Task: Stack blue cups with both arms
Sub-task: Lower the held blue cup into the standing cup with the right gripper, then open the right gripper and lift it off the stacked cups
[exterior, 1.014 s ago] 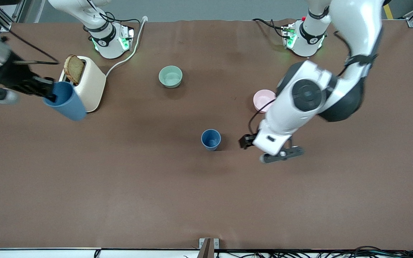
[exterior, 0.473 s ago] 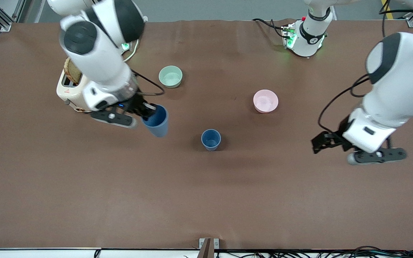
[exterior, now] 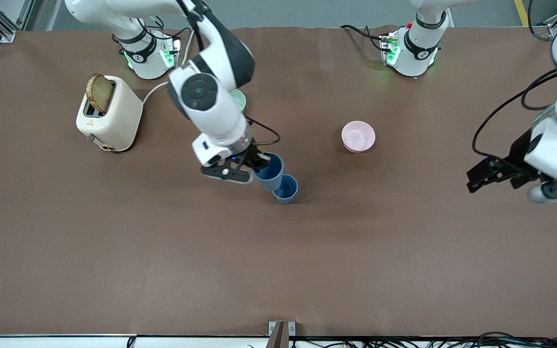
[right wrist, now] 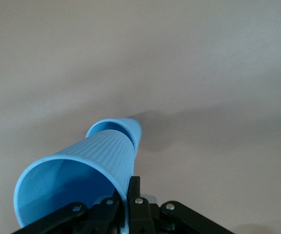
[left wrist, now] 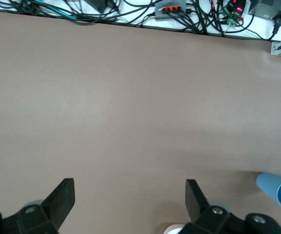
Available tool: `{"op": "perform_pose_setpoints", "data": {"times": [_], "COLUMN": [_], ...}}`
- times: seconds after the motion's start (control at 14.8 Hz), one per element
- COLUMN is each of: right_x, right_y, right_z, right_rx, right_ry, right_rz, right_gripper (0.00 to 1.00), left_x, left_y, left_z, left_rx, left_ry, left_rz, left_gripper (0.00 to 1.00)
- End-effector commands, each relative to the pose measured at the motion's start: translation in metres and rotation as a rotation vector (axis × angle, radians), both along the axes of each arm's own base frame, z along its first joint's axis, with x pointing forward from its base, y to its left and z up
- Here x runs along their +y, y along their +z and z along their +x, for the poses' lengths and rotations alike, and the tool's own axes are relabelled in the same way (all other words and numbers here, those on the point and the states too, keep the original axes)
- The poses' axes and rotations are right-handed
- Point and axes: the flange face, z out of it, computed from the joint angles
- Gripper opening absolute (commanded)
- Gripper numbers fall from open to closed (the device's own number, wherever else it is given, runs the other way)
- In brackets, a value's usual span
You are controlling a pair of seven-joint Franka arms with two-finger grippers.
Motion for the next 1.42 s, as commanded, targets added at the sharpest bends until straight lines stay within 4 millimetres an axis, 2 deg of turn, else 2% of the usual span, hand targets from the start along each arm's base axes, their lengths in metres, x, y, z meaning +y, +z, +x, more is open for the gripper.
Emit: {"op": "perform_pose_setpoints", "data": {"times": [0.0,0.14,0.27,0.41,0.54,0.61,0.68,0.74,0.81,0.88,1.01,1.08,1.22,1.35], "right_x": [0.022,0.028,0.026,0.028,0.029,0.028,0.028,0.028,0.029,0.029,0.028,0.025,0.014,-0.023], "right_y": [-0.019,-0.031,-0.035,-0.043,-0.052,-0.055,-0.056,-0.059,-0.06,-0.062,-0.059,-0.058,-0.039,0.013], "right_z": [-0.006,-0.007,-0.004,-0.006,-0.006,-0.005,-0.005,-0.007,-0.007,-0.007,-0.004,-0.002,0.007,0.025], "right_rx": [0.002,-0.01,-0.011,-0.002,0.001,-0.002,-0.001,0.001,0.004,0.006,-0.005,-0.008,-0.024,-0.076], "right_ry": [-0.026,-0.022,-0.028,-0.023,-0.019,-0.021,-0.018,-0.014,-0.012,-0.013,-0.01,-0.011,-0.027,-0.073], "right_rz": [0.015,0.021,0.018,0.009,0.002,0.002,-0.001,-0.007,-0.009,-0.011,-0.011,-0.015,-0.004,0.013], "right_gripper": [0.0,0.0,0.01,0.01,0.01,0.01,0.01,0.02,0.07,0.27,1.0,1.0,1.0,1.0], "left_x": [0.017,0.017,0.016,0.027,0.03,0.026,0.028,0.04,0.043,0.038,0.048,0.05,0.049,0.053], "left_y": [0.026,0.034,0.039,0.039,0.042,0.05,0.04,0.04,0.037,0.034,0.023,0.022,0.024,0.026], "left_z": [-0.023,-0.031,-0.035,-0.035,-0.037,-0.045,-0.049,-0.056,-0.062,-0.07,-0.084,-0.091,-0.1,-0.106], "left_rx": [0.006,0.013,0.005,0.008,0.006,-0.005,0.019,0.028,0.036,0.045,0.066,0.069,0.075,0.093], "left_ry": [-0.026,-0.024,-0.024,-0.008,-0.02,-0.038,-0.042,-0.028,-0.045,-0.056,-0.037,-0.035,-0.036,-0.035], "left_rz": [0.046,0.046,0.049,0.048,0.05,0.058,0.056,0.023,0.017,0.021,0.019,0.02,0.019,0.018], "left_gripper": [1.0,1.0,1.0,1.0,1.0,1.0,1.0,1.0,1.0,1.0,1.0,1.0,1.0,1.0]}}
